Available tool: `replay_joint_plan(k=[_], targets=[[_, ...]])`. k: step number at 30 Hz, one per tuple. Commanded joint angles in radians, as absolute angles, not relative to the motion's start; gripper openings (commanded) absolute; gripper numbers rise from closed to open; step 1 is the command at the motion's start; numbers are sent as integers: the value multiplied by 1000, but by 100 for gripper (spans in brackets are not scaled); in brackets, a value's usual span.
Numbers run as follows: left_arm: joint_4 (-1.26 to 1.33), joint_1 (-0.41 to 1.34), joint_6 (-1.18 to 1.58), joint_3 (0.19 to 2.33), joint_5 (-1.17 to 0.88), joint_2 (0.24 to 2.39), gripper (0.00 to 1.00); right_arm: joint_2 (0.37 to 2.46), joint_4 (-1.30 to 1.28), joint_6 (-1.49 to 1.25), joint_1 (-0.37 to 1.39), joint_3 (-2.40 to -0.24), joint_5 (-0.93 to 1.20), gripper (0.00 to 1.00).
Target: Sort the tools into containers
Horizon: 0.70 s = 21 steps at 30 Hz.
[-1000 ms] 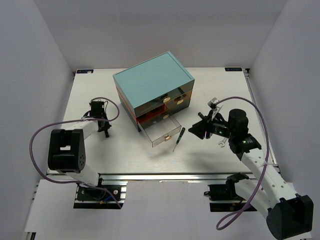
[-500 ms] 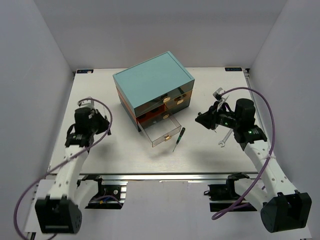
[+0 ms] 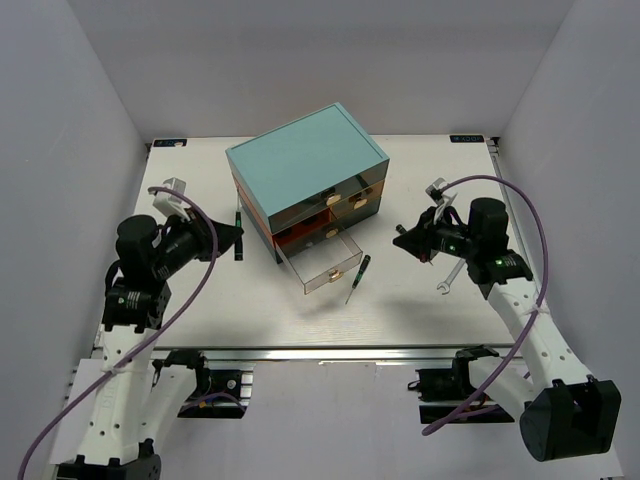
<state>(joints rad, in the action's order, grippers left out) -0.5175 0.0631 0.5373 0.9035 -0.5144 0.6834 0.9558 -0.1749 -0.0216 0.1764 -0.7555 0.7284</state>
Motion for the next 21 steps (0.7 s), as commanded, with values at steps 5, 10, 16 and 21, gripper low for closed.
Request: replay_joint_plan(k=[5,10,16,21], targets=[[-448,265,561,962,-499,773,0,957,-201,-5,150,-807,658,3],[-443,635,528,1026,-180,976,0,930,-247,41,133,-810,632,4],[-535,732,450,1164,53,1179,0,904,-305,98,107,-816,600,6],[-522,732,431,1170,159,1273,0,917,-314,115,95,-810,537,26]])
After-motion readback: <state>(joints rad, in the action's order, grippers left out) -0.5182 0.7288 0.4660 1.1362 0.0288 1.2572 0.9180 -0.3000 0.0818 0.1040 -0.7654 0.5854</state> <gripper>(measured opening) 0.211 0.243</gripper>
